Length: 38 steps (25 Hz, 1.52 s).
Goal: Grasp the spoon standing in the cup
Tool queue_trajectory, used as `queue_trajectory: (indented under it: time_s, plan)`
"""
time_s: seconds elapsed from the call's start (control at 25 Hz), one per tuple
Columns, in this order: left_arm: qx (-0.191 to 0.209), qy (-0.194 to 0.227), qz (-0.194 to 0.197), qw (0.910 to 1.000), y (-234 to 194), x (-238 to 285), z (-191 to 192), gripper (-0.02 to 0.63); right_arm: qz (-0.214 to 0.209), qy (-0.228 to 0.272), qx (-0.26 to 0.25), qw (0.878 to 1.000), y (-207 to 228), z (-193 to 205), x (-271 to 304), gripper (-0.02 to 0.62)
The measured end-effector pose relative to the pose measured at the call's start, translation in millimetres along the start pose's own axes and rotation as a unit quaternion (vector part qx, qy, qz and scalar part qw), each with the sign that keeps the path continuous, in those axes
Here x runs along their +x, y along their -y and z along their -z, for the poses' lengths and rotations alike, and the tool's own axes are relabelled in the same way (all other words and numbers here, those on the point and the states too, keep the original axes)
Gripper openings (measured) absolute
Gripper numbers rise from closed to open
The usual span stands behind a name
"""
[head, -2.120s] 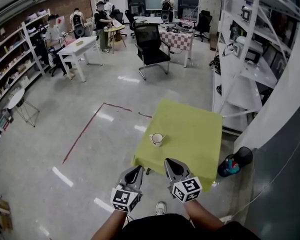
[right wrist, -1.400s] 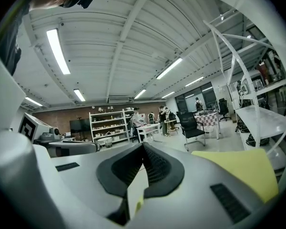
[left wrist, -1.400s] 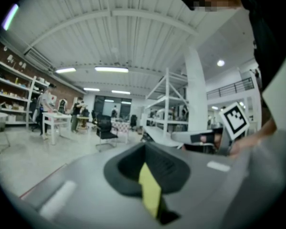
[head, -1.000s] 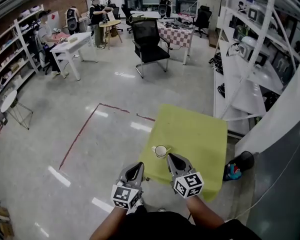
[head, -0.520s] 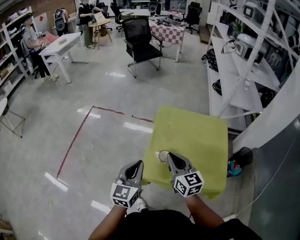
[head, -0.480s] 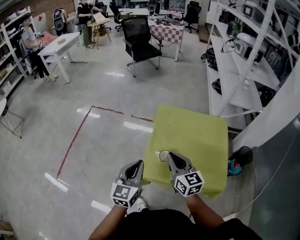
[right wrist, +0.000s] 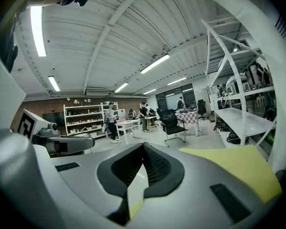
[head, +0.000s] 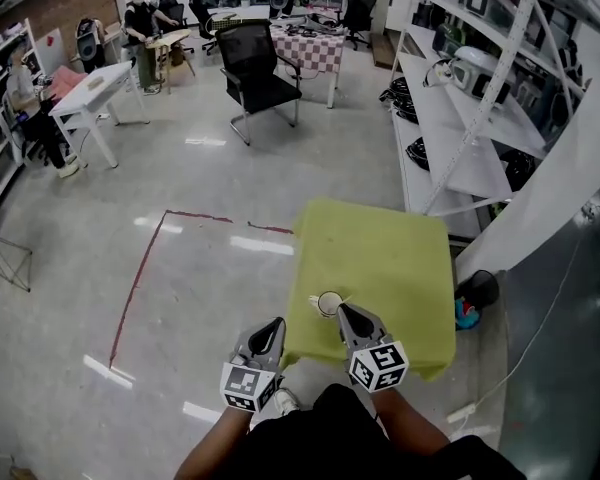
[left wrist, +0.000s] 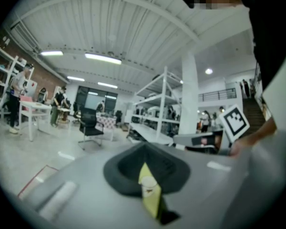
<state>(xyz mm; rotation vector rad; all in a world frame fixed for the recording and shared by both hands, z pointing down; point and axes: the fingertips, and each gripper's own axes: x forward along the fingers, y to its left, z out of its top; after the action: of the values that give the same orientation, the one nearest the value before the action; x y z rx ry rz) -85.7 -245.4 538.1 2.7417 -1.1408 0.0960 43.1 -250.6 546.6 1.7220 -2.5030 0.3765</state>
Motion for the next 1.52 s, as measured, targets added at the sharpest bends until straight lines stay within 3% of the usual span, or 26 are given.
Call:
queue_trajectory:
  time_s: [0.6, 0.92, 1.2, 1.36, 1.52]
  plan:
    - [0.003, -0.043, 0.034, 0.9985, 4.9, 47.0, 35.3, 0.006, 0.043, -0.037, 0.028, 0.998, 40.5, 43.2, 6.5, 0.006]
    - [-0.012, -0.075, 0.027, 0.9967, 3.0, 67.8, 66.2, 0.006, 0.088, -0.061, 0.039, 0.993, 78.7, 81.1, 5.8, 0.006]
    - [-0.008, -0.1, 0.031, 0.9945, 0.0, 89.8, 85.4, 0.006, 0.097, -0.074, 0.059, 0.991, 100.1, 106.0, 24.0, 0.009]
    - [-0.007, -0.108, 0.028, 0.9938, -3.1, 94.7, 88.9, 0.006, 0.098, -0.091, 0.097, 0.986, 108.0, 124.8, 34.8, 0.117]
    - [-0.01, -0.116, 0.024, 0.9929, -6.8, 100.9, 96.3, 0.006, 0.104, -0.097, 0.119, 0.983, 113.3, 136.3, 49.4, 0.127]
